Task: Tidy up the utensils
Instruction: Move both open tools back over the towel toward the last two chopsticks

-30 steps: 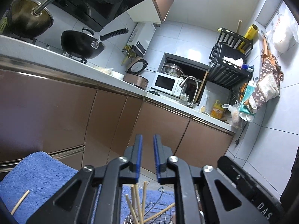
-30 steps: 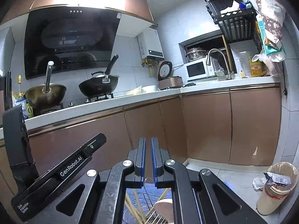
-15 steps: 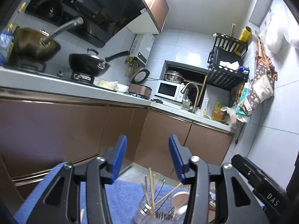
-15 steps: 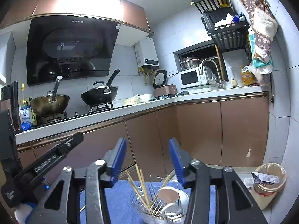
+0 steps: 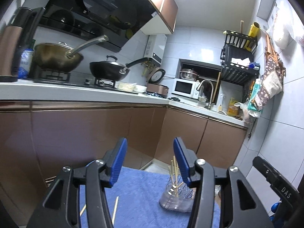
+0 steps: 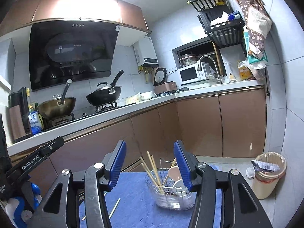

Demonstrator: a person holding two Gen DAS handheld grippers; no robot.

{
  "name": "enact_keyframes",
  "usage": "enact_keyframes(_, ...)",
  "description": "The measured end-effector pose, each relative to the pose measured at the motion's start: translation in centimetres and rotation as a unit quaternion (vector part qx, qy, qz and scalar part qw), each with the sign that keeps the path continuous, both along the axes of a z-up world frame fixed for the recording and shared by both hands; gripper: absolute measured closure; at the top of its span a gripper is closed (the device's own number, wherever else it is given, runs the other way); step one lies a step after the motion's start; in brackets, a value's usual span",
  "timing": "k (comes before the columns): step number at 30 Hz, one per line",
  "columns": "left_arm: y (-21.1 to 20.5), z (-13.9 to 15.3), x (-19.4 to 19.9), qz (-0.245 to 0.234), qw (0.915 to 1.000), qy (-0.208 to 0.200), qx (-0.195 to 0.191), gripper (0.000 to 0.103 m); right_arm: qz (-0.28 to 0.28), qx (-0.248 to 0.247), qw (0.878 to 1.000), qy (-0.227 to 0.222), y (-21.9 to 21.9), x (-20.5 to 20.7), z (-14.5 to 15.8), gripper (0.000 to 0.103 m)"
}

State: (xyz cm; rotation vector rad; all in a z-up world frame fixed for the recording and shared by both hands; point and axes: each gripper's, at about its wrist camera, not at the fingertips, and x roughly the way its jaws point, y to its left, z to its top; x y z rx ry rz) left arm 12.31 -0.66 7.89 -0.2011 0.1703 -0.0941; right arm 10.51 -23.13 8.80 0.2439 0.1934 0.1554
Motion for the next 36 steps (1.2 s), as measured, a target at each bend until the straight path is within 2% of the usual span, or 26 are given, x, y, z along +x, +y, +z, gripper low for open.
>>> enact_keyframes(9, 1.9, 0.2, -4.7, 0.023, 0.9997, 0.003, 0.006, 0.050, -0.018, 0.008, 1.000, 0.010, -0.3, -3.7, -0.4, 0.052)
enact_keyframes(19, 4.0, -0.3, -7.0, 0.041, 0.9988, 0.026, -0.008, 0.048, -0.039, 0.023, 0.999, 0.030, -1.3, -6.5, -1.3, 0.050)
enact_keyframes(36, 5.0, 1.0, -10.7, 0.047, 0.9988, 0.008, -0.012, 0.047, -0.036, 0.008, 0.999, 0.004, 0.1, -9.3, 0.7, 0.046)
